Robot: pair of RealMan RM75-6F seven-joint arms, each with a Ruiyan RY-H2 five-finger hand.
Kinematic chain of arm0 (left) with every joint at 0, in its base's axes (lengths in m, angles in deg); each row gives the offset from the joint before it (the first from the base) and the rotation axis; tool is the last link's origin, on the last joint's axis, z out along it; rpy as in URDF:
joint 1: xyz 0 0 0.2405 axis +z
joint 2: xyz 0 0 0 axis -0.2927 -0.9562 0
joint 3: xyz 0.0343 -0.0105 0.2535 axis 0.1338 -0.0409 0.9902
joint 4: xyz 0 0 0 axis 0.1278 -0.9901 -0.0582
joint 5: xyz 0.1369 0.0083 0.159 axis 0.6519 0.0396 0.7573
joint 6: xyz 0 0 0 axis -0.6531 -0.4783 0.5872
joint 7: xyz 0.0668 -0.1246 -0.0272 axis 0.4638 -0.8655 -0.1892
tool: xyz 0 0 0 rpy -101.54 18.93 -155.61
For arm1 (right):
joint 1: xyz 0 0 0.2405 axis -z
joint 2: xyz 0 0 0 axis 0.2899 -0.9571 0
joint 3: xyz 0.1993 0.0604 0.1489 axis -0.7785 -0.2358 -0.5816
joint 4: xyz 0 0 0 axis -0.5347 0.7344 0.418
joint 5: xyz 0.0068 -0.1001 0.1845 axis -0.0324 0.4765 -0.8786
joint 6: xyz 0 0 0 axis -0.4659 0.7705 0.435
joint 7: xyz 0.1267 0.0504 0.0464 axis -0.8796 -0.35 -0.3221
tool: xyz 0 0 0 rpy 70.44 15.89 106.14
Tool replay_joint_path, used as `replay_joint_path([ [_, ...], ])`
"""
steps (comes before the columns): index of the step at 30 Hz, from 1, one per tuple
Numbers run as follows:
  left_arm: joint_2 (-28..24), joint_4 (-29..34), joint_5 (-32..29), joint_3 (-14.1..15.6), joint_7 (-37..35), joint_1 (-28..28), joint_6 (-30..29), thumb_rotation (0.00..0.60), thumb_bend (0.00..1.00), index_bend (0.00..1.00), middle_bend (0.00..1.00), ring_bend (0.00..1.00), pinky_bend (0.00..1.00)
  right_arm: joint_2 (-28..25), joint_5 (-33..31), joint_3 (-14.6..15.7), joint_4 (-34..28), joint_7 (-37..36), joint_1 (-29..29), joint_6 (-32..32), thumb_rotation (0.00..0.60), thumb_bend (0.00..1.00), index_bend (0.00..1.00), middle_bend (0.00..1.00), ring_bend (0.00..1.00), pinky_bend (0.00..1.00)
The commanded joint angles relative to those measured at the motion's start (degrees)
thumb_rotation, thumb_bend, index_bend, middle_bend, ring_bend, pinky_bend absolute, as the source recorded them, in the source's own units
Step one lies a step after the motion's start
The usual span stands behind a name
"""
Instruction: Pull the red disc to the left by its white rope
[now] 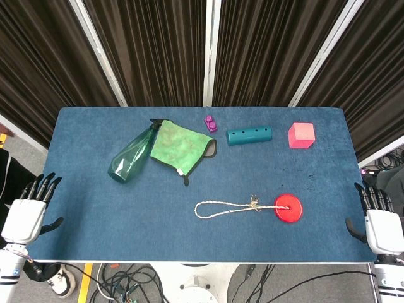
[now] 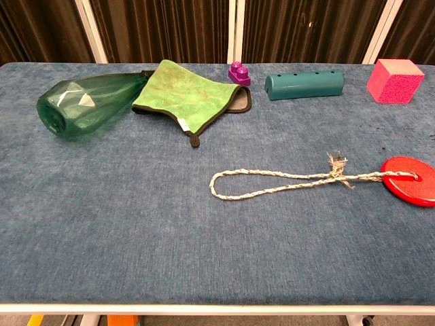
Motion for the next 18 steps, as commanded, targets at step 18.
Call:
replay_joint_path([
  [18, 1.74, 3.40, 6.51, 0.06, 2.06, -9.07, 10.26, 0.600, 0.15, 0.09, 0.05, 0.00, 0.17, -2.08, -0.97, -1.33, -0.72, -0.45, 0.61, 1.78, 0.600, 0.24, 0.00, 0.00, 0.00, 0.00],
])
